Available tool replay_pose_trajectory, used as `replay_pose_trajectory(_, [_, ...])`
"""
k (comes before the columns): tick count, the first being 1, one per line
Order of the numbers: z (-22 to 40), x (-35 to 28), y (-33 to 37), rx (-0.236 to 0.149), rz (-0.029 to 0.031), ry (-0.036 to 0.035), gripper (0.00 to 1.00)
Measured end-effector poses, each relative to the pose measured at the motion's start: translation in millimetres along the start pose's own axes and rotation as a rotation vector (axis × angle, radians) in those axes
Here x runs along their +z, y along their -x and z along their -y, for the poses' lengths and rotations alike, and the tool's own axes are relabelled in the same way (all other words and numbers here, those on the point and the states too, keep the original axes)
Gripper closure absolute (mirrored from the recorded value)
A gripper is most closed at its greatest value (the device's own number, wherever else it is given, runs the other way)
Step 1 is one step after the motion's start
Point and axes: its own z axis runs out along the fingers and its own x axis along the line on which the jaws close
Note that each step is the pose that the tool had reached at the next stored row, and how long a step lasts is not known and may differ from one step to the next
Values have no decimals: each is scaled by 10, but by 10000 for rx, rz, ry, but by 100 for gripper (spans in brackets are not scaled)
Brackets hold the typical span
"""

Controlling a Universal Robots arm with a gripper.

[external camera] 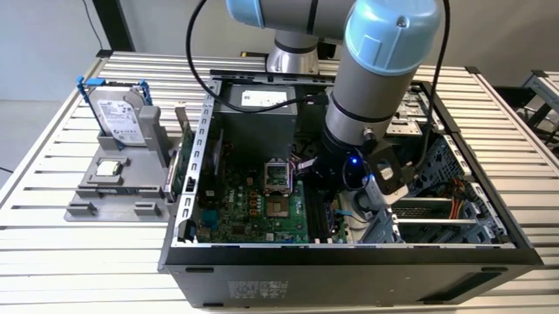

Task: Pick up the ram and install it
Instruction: 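Insert the ram into the slot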

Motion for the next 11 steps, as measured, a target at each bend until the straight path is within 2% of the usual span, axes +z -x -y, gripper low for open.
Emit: replay_pose_trajectory(11, [2, 7, 0, -198, -18, 13, 100])
